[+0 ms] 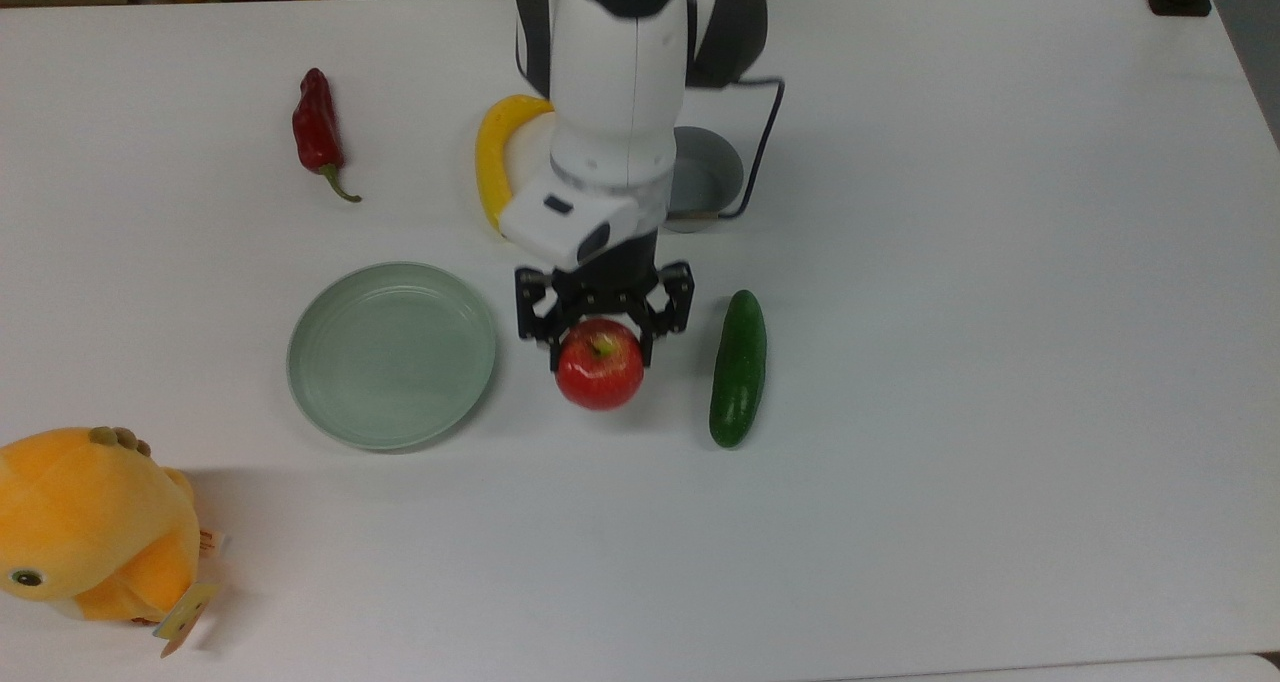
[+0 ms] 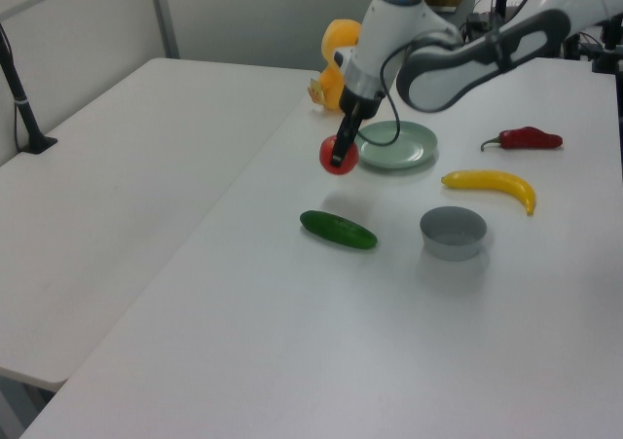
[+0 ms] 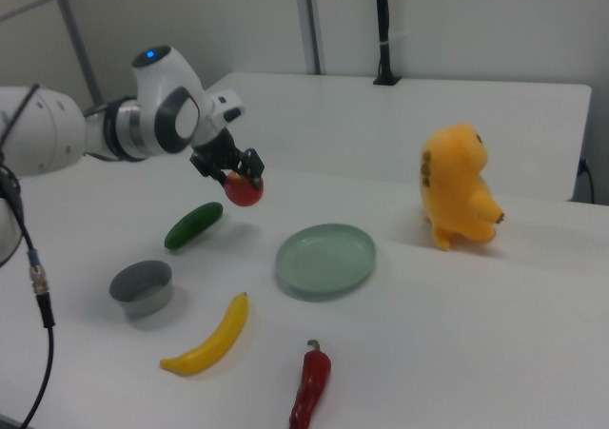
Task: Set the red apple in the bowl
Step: 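Carry the held apple up and away past the grey bowl, then lower the held apple into the grey metal bowl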
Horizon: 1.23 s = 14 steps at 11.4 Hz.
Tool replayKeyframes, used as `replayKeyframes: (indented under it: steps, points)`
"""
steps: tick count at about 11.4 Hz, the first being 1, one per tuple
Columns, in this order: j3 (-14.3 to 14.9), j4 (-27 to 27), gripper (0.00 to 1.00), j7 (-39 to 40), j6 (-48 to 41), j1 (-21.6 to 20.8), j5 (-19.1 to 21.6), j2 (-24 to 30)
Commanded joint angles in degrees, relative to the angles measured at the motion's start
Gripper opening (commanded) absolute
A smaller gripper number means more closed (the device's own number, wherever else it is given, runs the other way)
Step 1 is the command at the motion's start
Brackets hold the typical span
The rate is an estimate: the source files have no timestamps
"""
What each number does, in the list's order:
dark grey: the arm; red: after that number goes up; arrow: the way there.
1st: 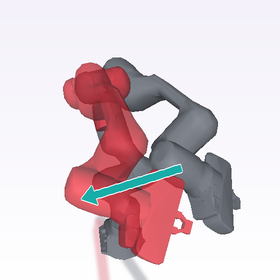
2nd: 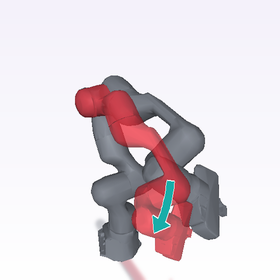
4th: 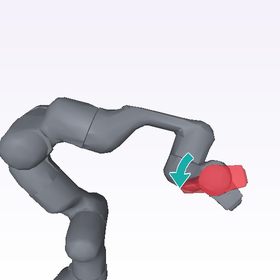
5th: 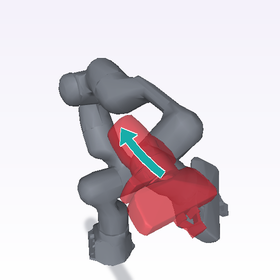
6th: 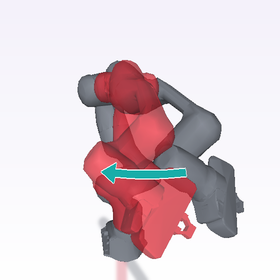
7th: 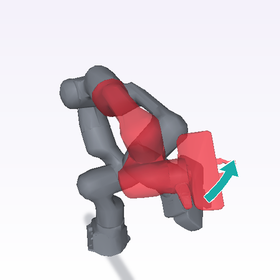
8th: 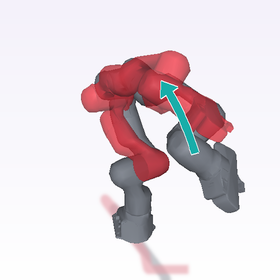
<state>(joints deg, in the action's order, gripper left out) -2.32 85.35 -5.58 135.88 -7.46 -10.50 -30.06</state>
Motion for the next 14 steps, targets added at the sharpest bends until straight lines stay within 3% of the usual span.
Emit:
replayKeyframes:
  steps: [1, 6, 8, 12, 14]
  points:
    - [0.13, 5.16, 0.15, -1.02, -10.7, -0.19, 1.96, 12.8]
    - [0.13, 19.02, 0.16, 2.22, -24.24, -1.06, 4.96, 32.48]
    - [0.13, 24.23, 0.17, 5.65, -28.46, -2.73, 7.94, 37.6]
    - [0.13, 30.21, 0.19, 5.76, -30.42, -5.54, 8.66, 38.06]
    - [0.13, 35.03, 0.19, 5.14, -24.21, -7.12, 8.74, 37.97]
